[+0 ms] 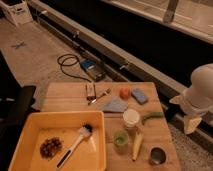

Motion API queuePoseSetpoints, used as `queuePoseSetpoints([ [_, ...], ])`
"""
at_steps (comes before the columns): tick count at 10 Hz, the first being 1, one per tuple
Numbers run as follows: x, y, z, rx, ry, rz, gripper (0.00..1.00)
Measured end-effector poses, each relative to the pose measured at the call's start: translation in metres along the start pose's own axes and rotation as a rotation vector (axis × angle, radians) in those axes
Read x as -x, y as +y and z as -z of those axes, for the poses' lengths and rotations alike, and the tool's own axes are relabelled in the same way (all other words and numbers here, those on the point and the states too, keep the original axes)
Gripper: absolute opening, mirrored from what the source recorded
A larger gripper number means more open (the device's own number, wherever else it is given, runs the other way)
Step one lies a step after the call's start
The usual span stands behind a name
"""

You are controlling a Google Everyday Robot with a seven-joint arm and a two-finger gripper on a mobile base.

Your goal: Place brush in metal cup

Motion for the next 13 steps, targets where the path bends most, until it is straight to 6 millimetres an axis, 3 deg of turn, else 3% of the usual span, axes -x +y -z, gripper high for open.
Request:
queuePoseSetpoints([
  [13, 0.0012, -0.0053, 0.0064, -0.024, -0.006, 0.021, 0.80],
])
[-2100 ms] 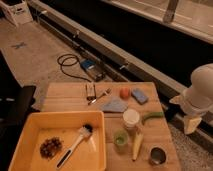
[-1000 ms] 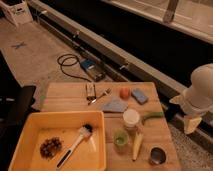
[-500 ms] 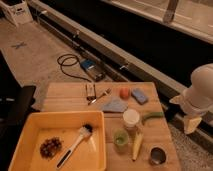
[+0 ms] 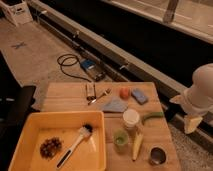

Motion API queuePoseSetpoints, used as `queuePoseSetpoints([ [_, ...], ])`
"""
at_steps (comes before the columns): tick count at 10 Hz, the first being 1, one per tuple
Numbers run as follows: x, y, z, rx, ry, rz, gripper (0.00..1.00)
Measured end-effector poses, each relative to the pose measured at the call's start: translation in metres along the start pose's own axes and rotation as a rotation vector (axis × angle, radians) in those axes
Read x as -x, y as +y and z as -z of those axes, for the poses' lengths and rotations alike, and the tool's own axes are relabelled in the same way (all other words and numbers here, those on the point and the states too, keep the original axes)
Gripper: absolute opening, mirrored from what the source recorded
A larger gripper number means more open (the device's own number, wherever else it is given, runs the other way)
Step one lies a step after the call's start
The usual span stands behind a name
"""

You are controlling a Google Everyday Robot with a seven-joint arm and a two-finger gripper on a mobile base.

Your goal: Place brush in metal cup

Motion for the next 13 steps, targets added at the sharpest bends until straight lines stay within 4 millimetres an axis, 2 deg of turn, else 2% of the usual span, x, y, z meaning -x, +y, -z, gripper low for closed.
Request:
queuePoseSetpoints([
  [3, 0.040, -0.032, 0.021, -0.049, 0.007, 0.100, 0.80],
  [5, 0.090, -0.054, 0.033, -0.075, -0.013, 0.188, 0.80],
  [8, 0.166, -0.064, 0.054, -0.126, -0.056, 0.334, 0.80],
  [9, 0.178, -0.064, 0.058, -0.136, -0.062, 0.362, 0.80],
  [13, 0.178, -0.064, 0.058, -0.136, -0.062, 0.363, 0.80],
])
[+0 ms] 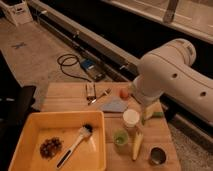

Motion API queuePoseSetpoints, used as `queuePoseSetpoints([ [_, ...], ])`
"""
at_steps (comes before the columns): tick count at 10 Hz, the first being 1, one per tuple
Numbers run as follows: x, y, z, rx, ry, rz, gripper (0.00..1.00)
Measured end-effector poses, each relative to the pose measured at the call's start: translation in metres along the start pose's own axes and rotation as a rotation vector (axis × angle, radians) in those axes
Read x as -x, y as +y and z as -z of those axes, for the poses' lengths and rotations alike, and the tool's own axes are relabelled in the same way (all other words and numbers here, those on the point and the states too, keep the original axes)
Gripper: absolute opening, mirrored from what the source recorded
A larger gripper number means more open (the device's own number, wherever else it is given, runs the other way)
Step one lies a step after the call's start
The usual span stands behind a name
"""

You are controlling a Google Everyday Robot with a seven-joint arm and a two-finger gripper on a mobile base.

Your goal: Place brush in metal cup

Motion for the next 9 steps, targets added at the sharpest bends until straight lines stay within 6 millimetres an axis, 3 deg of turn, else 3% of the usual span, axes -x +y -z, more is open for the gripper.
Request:
queuePoseSetpoints([
  [2, 0.001, 0.000, -0.004, -0.001, -0.006, 0.014, 0.80],
  [4, 0.018, -0.007, -0.016, -0.005, -0.022, 0.066, 0.80],
  [9, 0.116, -0.056, -0.057, -0.019, -0.109, 0.207, 0.80],
])
